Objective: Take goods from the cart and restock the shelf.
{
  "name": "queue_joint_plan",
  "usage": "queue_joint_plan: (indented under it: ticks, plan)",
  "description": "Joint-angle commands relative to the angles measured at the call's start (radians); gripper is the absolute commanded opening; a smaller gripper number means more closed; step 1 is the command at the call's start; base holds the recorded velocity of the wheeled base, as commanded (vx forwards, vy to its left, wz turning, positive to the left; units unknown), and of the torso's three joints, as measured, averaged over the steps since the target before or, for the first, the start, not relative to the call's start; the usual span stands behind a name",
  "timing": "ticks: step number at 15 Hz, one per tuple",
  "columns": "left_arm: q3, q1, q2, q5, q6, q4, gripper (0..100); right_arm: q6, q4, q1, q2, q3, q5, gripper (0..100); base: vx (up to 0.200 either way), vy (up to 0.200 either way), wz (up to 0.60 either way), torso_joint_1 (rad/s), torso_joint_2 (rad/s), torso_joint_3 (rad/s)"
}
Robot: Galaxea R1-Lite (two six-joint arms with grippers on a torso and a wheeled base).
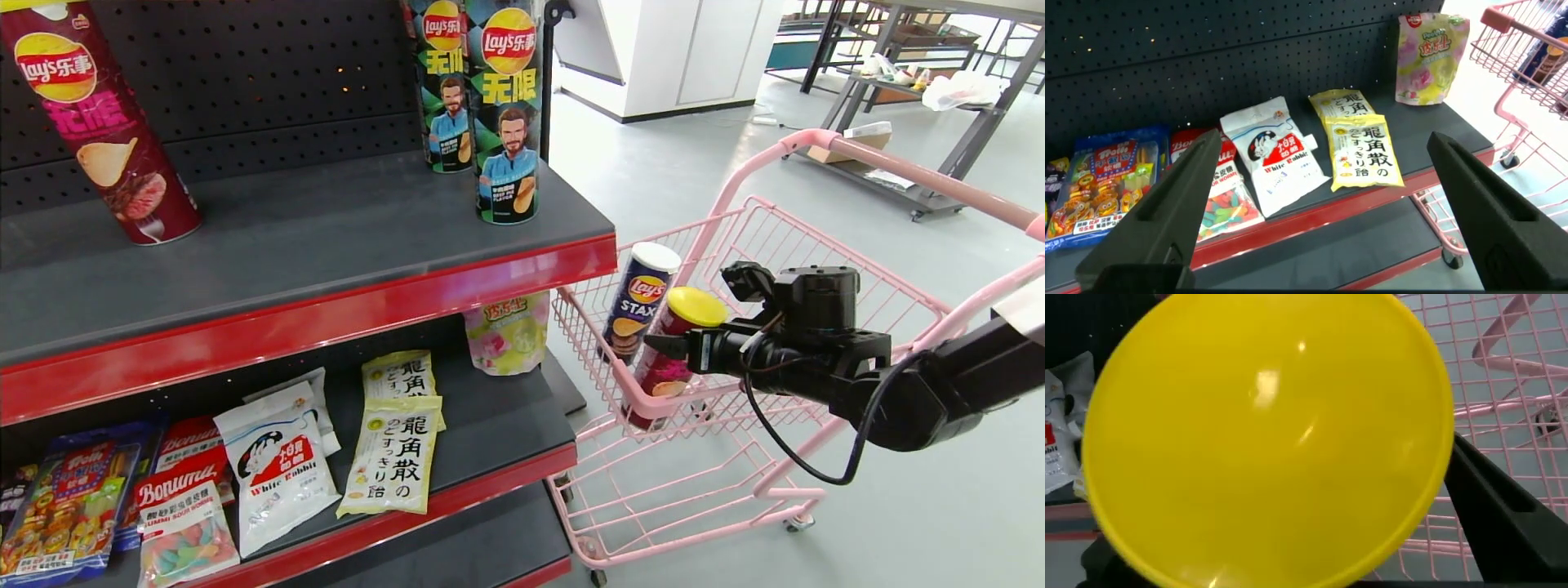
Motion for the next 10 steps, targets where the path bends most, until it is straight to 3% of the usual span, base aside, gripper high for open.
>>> queue_joint_plan:
  ticks: [1, 3, 4, 10]
  plan:
    - [0.000, 0.000, 0.000, 0.000, 0.000, 0.000, 100, -0.002, -0.001, -0.001, 0.034, -0.024, 0.001, 100, 0.000, 0.000, 0.00, 0.000, 0.00, 0.000]
    - [0.000, 0.000, 0.000, 0.000, 0.000, 0.000, 100, -0.001, -0.010, -0.001, 0.047, -0.036, -0.001, 100, 0.000, 0.000, 0.00, 0.000, 0.00, 0.000]
    - [0.000, 0.000, 0.000, 0.000, 0.000, 0.000, 100, -0.004, -0.030, -0.001, 0.060, -0.041, -0.001, 0, 0.000, 0.000, 0.00, 0.000, 0.00, 0.000]
    - [0.000, 0.000, 0.000, 0.000, 0.001, 0.000, 100, -0.002, -0.064, -0.003, 0.084, -0.036, 0.001, 0, 0.000, 0.000, 0.00, 0.000, 0.00, 0.000]
